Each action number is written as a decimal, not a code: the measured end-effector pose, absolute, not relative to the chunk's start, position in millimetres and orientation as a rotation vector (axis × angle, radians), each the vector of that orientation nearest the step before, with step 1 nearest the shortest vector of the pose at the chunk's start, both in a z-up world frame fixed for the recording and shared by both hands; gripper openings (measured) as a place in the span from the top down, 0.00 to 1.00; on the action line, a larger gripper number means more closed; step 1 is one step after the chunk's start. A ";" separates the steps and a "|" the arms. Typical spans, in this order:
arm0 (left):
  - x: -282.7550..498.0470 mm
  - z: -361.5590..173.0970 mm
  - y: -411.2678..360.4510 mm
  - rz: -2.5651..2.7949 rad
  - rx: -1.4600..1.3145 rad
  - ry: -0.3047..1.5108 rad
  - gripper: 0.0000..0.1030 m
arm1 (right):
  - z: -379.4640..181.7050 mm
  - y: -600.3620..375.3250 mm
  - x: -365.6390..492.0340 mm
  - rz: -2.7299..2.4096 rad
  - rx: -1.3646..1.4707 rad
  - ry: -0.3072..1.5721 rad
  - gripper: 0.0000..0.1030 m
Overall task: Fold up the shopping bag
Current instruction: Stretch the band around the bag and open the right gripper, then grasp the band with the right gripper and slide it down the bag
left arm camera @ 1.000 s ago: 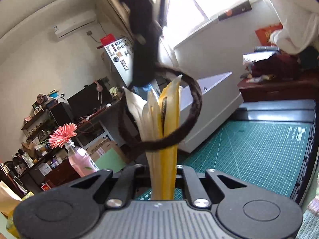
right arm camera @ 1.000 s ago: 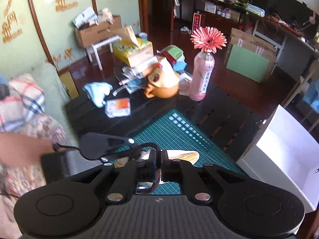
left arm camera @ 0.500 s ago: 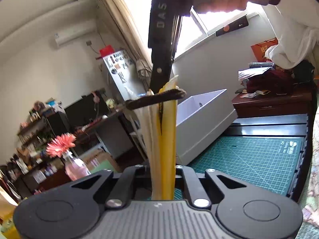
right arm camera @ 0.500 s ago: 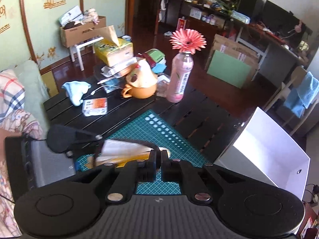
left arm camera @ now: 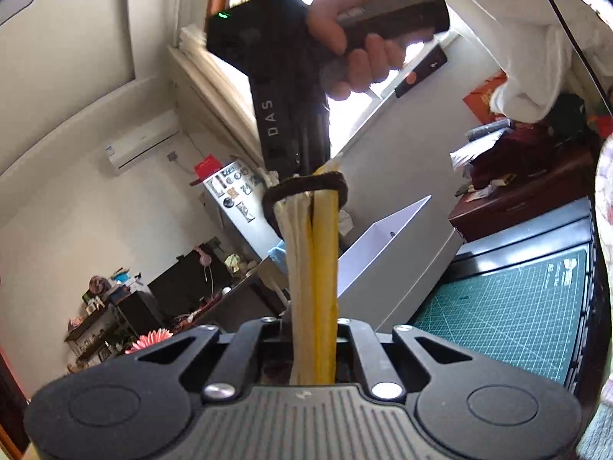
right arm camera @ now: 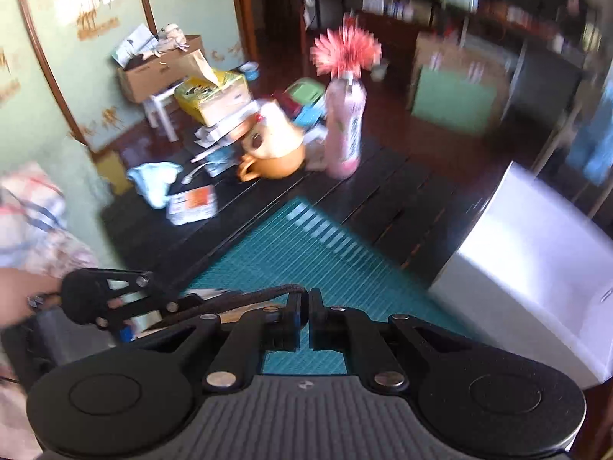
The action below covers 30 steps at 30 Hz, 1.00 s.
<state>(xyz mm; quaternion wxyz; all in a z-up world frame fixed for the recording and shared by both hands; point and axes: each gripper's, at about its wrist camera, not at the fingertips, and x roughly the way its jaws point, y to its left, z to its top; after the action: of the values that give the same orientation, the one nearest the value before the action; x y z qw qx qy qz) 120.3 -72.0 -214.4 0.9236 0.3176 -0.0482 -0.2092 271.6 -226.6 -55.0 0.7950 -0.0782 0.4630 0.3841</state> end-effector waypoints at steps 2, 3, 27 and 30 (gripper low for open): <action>124.3 -206.8 -67.0 -0.452 0.570 -0.061 0.94 | -60.8 -237.7 287.2 0.885 -0.069 1.067 0.94; 127.1 -202.2 -63.7 -0.462 0.522 -0.039 0.94 | -64.8 -243.8 294.7 0.912 -0.010 1.104 0.94; 213.6 -185.9 -20.5 -0.488 0.064 0.536 0.90 | -71.9 -151.0 166.4 0.762 -0.575 0.385 0.81; 209.9 -187.3 -22.0 -0.496 0.082 0.541 0.90 | -73.7 -137.7 171.2 0.772 -0.634 0.377 0.82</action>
<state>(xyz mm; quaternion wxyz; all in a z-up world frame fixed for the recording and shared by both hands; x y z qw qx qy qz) 209.9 -22.0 -187.3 0.9326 0.0400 0.2642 -0.2424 171.2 -137.7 -73.7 0.8608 -0.3023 0.1795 0.3681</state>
